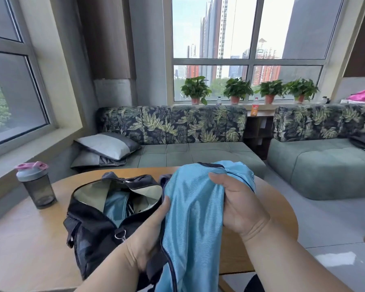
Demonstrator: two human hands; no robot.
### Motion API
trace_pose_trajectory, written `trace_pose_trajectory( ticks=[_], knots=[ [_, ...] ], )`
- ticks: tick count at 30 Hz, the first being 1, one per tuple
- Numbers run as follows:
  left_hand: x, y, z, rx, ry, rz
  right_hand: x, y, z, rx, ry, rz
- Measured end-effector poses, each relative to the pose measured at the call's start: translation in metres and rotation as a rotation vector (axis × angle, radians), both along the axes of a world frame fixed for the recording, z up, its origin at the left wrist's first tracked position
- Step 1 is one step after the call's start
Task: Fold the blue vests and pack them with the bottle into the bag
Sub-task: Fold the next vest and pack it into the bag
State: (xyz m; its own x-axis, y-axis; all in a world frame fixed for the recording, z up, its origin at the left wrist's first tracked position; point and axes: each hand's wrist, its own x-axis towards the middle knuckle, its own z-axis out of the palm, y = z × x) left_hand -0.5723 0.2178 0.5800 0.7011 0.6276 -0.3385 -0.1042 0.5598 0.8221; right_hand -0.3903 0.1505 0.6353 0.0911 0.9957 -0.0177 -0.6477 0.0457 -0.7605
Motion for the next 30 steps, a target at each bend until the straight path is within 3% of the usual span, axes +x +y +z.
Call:
trace_pose_trajectory(
  ticks=[7, 12, 18, 24, 30],
  knots=[
    [0.002, 0.017, 0.008, 0.125, -0.056, 0.070, 0.009, 0.000, -0.017, -0.035, -0.019, -0.006],
    [0.005, 0.020, 0.011, 0.198, -0.073, 0.125, 0.008, -0.012, -0.041, -0.196, -0.240, 0.024],
    [0.008, 0.023, 0.018, 0.261, -0.111, 0.165, 0.021, -0.012, -0.034, 0.011, -0.155, -0.012],
    [0.008, 0.024, 0.028, 0.321, -0.100, 0.209, 0.007, -0.019, -0.044, -0.123, -0.437, 0.127],
    [0.002, 0.028, 0.032, 0.343, -0.116, 0.289, 0.009, -0.021, -0.032, -0.083, -0.127, 0.055]
  ],
)
